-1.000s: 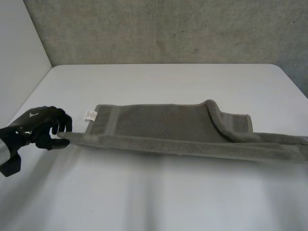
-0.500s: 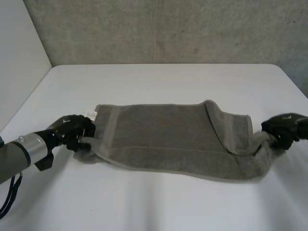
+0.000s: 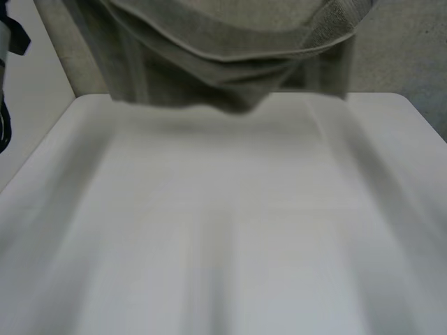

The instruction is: Fold the towel.

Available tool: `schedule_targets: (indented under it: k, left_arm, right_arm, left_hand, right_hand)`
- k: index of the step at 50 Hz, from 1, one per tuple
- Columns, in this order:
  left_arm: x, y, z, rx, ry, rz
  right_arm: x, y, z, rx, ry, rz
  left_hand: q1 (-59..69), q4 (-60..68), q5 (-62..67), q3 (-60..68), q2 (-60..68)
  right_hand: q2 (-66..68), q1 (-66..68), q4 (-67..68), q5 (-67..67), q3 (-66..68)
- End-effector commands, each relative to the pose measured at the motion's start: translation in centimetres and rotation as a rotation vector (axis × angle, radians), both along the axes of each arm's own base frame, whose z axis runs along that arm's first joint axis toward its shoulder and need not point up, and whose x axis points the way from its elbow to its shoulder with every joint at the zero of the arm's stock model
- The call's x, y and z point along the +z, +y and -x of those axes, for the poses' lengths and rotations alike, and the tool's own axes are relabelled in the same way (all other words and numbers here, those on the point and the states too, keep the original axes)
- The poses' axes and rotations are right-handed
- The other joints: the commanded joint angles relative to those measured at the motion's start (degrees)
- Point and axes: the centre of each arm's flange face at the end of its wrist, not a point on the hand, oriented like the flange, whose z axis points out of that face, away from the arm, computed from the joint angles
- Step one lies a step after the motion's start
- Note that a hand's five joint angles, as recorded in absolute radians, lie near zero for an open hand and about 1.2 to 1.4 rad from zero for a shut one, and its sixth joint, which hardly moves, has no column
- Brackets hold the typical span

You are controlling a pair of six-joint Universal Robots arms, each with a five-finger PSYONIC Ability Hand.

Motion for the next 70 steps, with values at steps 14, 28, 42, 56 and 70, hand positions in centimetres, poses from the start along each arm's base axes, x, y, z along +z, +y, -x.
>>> schedule_targets:
  k: [14, 28, 42, 56, 70]
  left_arm:
    - [-19.1, 3.8, -4.0, -0.093, -0.177, -0.579]
    - [-22.5, 7.7, -6.9, -0.100, -0.327, -0.826]
    - [-18.5, 11.0, -9.7, -0.099, -0.267, -0.877]
    - [-18.5, 12.2, -8.7, -0.176, -0.258, -0.888]
    - [-23.8, 4.9, -6.1, -0.122, -0.313, -0.982]
  right_arm:
    - [-17.7, 2.2, 0.5, 0.055, 0.553, -0.822]
    - [-17.3, 3.7, 3.1, -0.011, 0.518, -0.880]
    - [-12.9, 4.9, 11.0, -0.233, 0.463, -0.879]
    - [-14.7, 6.5, 10.7, 0.007, 0.446, -0.985]
    - [-17.7, 0.5, 7.9, 0.027, 0.313, -0.998]
  left_hand:
    - [3.5, 2.1, 1.7, 0.9, 1.9]
    - [3.5, 2.1, 1.7, 0.9, 1.9]
    - [3.5, 2.1, 1.7, 0.9, 1.9]
    - [3.5, 2.1, 1.7, 0.9, 1.9]
    - [3.5, 2.1, 1.7, 0.9, 1.9]
  right_hand:
    - [3.4, 3.9, 3.4, 2.5, 3.4]
    - [3.4, 3.9, 3.4, 2.5, 3.4]
    - [-0.1, 0.4, 0.0, -0.9, 0.0]
    - [3.4, 3.9, 3.4, 2.5, 3.4]
    - [3.4, 3.9, 3.4, 2.5, 3.4]
